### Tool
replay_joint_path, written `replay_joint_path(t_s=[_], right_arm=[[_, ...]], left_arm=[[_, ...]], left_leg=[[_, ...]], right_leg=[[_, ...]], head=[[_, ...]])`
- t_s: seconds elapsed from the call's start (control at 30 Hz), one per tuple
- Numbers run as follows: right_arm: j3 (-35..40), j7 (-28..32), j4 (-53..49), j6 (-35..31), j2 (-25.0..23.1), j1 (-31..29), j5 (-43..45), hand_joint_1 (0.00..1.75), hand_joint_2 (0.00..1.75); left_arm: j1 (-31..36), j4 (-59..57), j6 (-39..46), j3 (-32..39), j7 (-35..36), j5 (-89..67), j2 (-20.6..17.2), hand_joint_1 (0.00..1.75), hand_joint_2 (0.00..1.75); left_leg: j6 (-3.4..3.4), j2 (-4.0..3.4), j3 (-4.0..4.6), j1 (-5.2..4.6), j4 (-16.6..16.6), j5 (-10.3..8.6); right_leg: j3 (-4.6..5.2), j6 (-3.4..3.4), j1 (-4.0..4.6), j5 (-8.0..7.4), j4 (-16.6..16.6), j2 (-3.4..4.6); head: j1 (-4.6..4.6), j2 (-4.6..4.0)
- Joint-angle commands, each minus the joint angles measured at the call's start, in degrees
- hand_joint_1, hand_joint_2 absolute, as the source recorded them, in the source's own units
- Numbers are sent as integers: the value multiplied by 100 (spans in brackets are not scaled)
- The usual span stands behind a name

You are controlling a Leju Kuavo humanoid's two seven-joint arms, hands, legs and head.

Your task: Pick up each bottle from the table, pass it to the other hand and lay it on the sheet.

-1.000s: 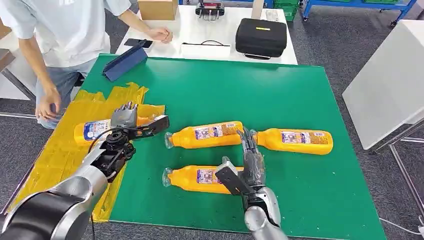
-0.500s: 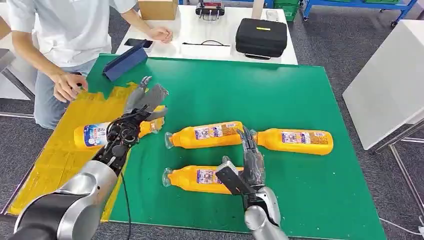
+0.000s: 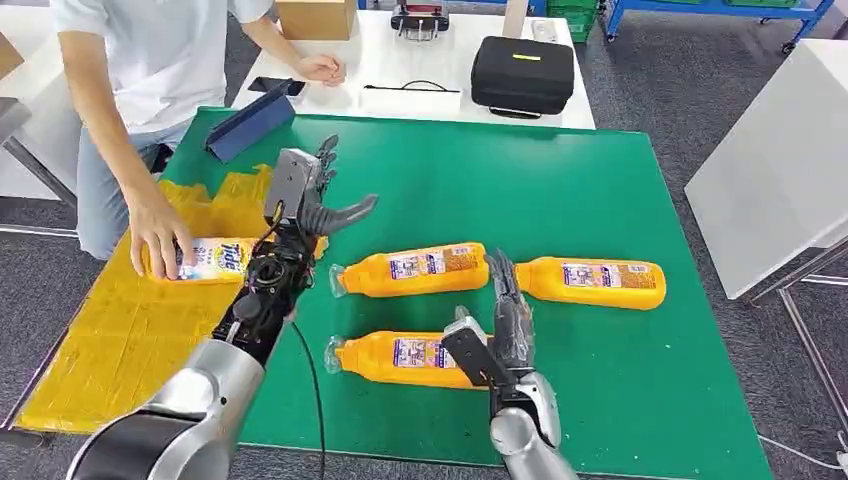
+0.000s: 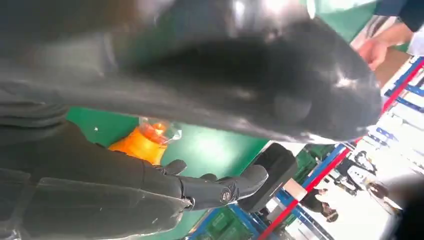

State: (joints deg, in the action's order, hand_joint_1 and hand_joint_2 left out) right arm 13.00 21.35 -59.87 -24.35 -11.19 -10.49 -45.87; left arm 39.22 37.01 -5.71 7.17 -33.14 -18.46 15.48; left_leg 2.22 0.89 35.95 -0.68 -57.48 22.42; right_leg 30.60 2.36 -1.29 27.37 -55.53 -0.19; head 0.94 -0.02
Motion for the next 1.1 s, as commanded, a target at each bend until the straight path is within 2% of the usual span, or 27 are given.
replay_joint_path(t_s=[0.03,0.17,0.27,0.33,0.4,0.57,0.63,0.67,0.7,0.83,0.87,1.1], right_arm=[[-230,220,30,119,39,32,792,0,175],[-333,278,-771,454,-3,516,1285,0,175],[-333,313,-1016,654,-2,562,1595,0,175],[-351,319,-1089,755,-8,561,1779,0,175],[-402,332,-1094,868,-25,533,2028,0,175],[-433,420,-1144,1084,5,432,2503,0,175],[-434,416,-1111,1091,26,358,2526,0,175],[-411,442,-1062,1036,48,310,2536,0,175],[-358,447,-1012,1044,80,252,2539,0,175],[-109,341,-1037,1142,209,85,2375,0,175],[13,219,-1120,1383,310,68,2322,0,175],[6,189,-1155,1406,331,69,2322,0,175]], left_arm=[[-901,971,-745,-1130,-55,1185,205,0,175],[-1577,1610,-686,-1856,-151,1576,85,0,175],[-1894,1958,-600,-2104,-172,1655,19,0,175],[-2074,2096,-492,-2210,-175,1653,-10,0,175],[-2175,2123,-506,-2284,-194,1661,-38,0,175],[-2262,2165,-713,-2233,-222,1932,-59,0,175],[-2231,2139,-691,-2228,-223,1936,-48,0,175],[-2208,2109,-659,-2242,-222,1924,-47,0,175],[-2192,2091,-682,-2266,-222,1927,-53,0,175],[-2169,2134,-642,-2293,-260,1938,-77,0,175],[-2186,2190,-662,-2298,-285,1952,-89,0,175],[-2189,2200,-662,-2297,-286,1954,-92,0,175]], left_leg=[[-11,-2,-20,2,6,6],[-18,-2,-39,5,7,18],[-28,-17,-59,11,2,34],[-14,-13,-26,0,5,15],[-18,-11,-28,4,1,20],[-13,-12,-13,3,4,9],[-13,-14,-12,4,3,9],[-28,-28,-39,13,0,22],[-12,-10,-9,3,3,7],[-11,-16,-12,3,3,7],[-19,-24,-26,7,2,14],[-16,-12,-23,5,4,10]], right_leg=[[-23,-9,3,5,11,-1],[-45,-15,6,14,18,-4],[-65,-24,13,24,20,9],[-24,-12,2,9,9,8],[-30,-15,5,13,9,6],[-11,-11,4,4,7,7],[-9,-11,5,2,7,10],[-40,-24,15,9,14,19],[-8,-10,5,2,7,6],[-11,-8,4,0,7,12],[-25,-13,8,3,10,18],[-24,-10,6,3,10,8]], head=[[0,0],[0,0],[0,0],[2,0],[0,0],[-2,0],[0,0],[-2,0],[0,0],[2,0],[0,0],[0,0]])
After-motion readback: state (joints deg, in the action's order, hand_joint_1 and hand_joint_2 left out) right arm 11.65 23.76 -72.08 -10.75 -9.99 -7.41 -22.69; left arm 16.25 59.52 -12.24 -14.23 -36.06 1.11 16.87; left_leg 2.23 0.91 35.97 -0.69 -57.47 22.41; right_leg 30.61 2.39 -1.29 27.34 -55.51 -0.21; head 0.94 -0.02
